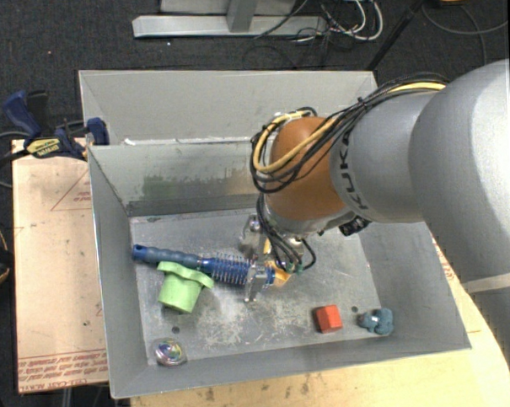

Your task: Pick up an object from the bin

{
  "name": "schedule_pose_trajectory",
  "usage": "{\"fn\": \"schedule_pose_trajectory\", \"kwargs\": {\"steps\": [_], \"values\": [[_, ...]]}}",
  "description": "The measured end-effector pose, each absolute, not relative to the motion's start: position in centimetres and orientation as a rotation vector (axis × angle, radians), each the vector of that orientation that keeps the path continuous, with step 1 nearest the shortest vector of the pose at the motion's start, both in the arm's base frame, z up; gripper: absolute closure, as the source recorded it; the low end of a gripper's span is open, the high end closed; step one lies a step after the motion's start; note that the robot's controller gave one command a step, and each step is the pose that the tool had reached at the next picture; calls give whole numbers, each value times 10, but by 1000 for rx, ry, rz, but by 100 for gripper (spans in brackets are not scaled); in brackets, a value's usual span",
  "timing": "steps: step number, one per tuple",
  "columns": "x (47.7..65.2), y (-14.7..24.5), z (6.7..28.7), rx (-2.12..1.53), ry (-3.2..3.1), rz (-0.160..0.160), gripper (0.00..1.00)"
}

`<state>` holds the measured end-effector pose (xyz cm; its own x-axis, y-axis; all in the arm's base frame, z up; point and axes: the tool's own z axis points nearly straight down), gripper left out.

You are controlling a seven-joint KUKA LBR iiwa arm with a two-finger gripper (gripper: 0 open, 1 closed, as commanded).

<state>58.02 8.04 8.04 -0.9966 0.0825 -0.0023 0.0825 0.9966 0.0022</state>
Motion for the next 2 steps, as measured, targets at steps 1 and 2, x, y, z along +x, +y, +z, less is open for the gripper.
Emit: {"fn": "schedule_pose_trajectory", "kwargs": {"steps": [1, 2], "values": [[584, 109, 77, 103, 3126, -3, 0], [584, 111, 79, 108, 3124, 6, 100]]}}
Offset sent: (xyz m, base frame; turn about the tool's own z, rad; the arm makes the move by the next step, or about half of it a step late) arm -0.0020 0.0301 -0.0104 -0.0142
